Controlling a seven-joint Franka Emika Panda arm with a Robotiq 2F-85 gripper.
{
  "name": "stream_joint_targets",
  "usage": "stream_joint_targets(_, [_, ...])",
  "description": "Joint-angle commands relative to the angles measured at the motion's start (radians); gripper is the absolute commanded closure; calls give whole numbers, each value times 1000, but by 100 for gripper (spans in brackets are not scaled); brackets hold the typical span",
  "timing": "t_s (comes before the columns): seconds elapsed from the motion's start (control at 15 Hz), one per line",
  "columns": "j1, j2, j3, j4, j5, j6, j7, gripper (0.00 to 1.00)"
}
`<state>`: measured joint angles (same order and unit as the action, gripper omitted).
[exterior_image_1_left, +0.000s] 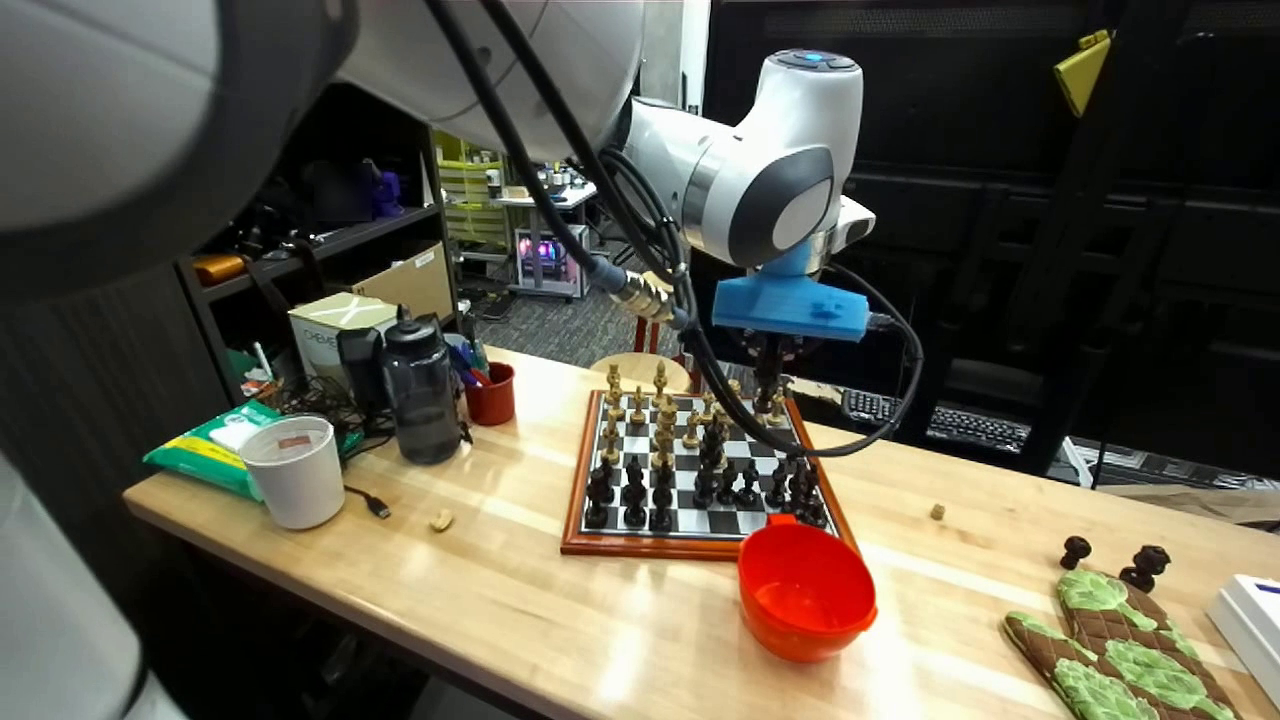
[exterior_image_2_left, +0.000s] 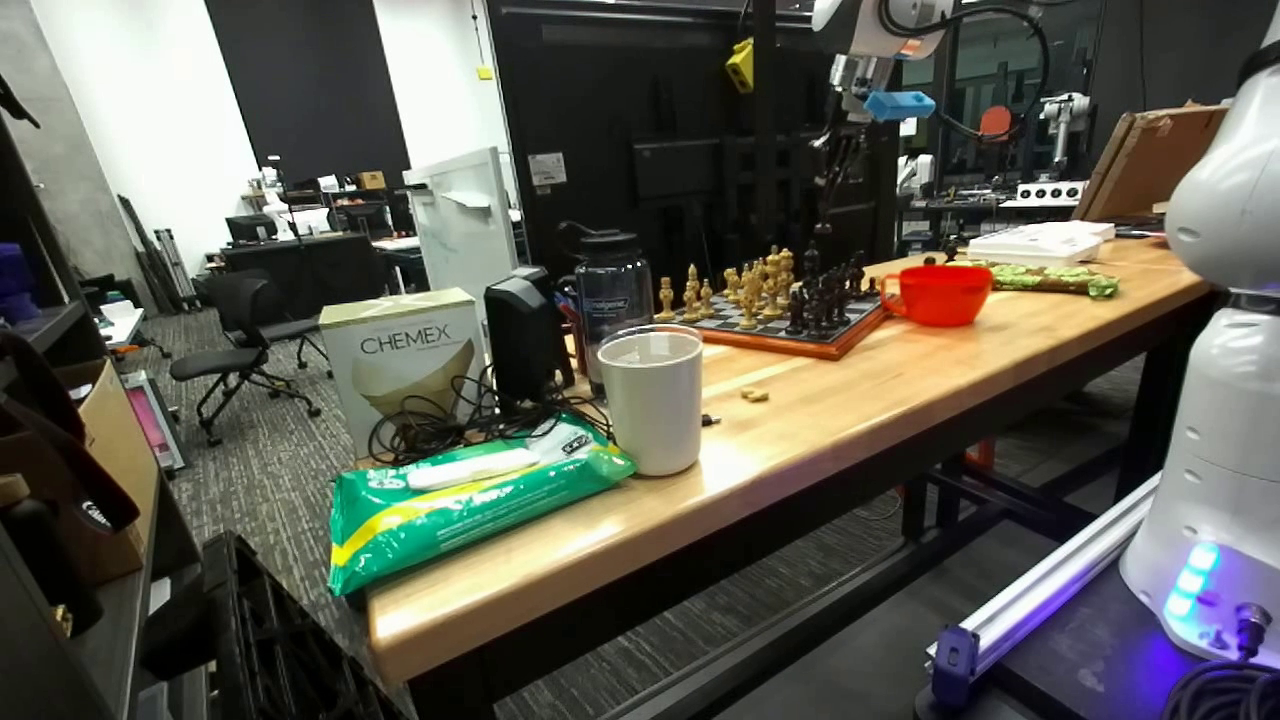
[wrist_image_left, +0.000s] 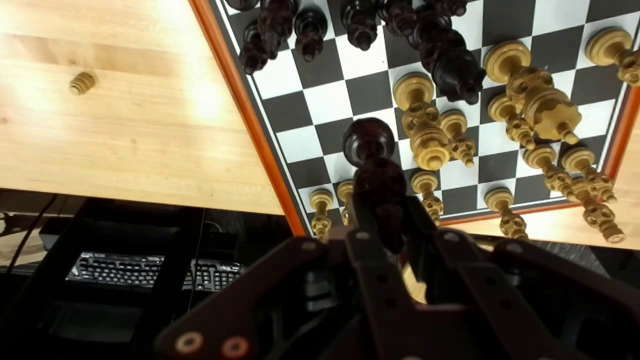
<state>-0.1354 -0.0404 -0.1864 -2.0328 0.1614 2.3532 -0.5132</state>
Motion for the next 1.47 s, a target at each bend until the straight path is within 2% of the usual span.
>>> stream_joint_targets(0.0, [2, 32, 14, 45, 0, -19, -14, 95])
stream_joint_targets(1.4, [-53, 271, 57, 221, -51, -98, -26, 95])
